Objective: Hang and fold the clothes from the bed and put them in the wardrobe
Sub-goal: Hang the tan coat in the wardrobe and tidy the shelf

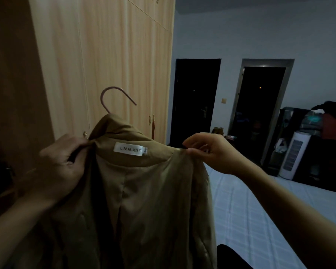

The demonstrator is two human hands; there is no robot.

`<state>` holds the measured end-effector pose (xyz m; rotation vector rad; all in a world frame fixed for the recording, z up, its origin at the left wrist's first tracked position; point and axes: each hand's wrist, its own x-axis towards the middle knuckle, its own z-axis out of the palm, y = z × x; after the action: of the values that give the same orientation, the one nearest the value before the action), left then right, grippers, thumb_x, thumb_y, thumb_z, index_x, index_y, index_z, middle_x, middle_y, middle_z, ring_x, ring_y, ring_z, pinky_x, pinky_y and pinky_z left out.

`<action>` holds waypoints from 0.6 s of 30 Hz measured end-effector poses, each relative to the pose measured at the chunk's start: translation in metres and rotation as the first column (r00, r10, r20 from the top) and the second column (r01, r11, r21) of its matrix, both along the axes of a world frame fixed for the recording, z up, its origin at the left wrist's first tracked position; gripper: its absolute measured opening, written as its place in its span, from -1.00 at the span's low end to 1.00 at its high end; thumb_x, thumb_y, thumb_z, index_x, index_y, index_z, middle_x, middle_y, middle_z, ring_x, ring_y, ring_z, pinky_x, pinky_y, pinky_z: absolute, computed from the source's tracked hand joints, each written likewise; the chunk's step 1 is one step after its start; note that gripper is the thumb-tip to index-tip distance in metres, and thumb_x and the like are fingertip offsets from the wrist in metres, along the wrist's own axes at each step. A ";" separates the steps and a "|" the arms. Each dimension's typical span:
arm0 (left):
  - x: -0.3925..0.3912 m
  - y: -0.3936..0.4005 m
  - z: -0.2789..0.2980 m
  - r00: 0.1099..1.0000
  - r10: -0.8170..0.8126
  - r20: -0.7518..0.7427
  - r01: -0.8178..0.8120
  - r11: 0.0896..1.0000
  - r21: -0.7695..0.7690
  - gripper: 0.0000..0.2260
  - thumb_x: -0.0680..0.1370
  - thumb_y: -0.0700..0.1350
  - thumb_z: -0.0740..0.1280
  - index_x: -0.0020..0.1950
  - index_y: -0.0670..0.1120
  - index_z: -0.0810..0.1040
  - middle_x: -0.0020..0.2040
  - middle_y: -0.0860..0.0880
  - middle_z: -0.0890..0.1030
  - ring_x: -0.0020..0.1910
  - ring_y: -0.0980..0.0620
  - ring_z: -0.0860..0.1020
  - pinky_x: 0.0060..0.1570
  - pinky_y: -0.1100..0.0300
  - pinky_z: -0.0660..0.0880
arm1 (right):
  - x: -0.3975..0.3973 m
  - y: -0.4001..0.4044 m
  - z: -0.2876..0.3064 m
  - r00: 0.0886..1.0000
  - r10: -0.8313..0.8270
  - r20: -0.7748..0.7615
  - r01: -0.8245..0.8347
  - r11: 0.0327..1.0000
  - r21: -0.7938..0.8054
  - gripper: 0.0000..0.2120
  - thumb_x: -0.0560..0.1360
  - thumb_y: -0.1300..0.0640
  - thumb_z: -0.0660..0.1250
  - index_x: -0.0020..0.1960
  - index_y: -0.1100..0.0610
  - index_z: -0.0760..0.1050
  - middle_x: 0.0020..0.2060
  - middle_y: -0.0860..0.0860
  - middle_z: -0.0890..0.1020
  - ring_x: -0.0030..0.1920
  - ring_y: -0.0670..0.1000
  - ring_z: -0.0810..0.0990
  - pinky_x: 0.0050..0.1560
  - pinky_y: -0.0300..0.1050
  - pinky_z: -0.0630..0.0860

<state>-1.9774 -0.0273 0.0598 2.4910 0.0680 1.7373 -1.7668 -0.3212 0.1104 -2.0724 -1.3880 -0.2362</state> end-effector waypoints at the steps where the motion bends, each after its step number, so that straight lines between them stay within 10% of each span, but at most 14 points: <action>1: -0.002 -0.001 0.001 1.000 0.006 0.010 -0.006 1.000 0.006 -0.79 0.56 -0.20 0.28 -0.04 -0.28 0.66 -0.13 -0.17 0.63 -0.14 -0.02 0.54 -0.02 0.42 0.36 | -0.008 0.007 0.003 0.998 0.004 0.062 -0.005 1.000 0.027 -0.74 0.53 0.00 0.29 0.17 0.03 0.57 0.01 -0.10 0.61 0.02 -0.18 0.59 0.07 -0.18 0.59; 7: -0.017 0.011 0.005 1.000 -0.005 -0.007 0.005 1.000 -0.007 -0.80 0.57 -0.19 0.28 -0.02 -0.27 0.64 -0.12 -0.16 0.61 -0.14 -0.04 0.54 -0.06 0.24 0.41 | -0.042 0.068 0.005 0.956 0.074 0.283 -0.063 0.997 -0.046 -0.89 0.57 0.10 0.30 0.06 0.04 0.58 -0.09 -0.13 0.54 -0.09 -0.17 0.52 -0.06 -0.30 0.48; 18: -0.101 0.073 0.019 0.988 0.080 -0.131 -0.096 0.988 -0.121 -0.68 0.54 0.12 0.28 0.16 -0.03 0.61 0.05 0.08 0.58 0.05 0.07 0.51 0.06 0.17 0.45 | -0.051 0.127 -0.002 0.955 -0.032 0.295 -0.094 0.911 0.401 -0.91 0.48 0.25 0.42 -0.08 0.09 0.67 -0.22 -0.05 0.58 -0.21 -0.15 0.55 -0.23 -0.25 0.52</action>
<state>-2.0779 0.0456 0.0790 2.5365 0.2938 1.5512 -1.8178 -0.1947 0.1080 -1.7072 -1.3952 -0.7856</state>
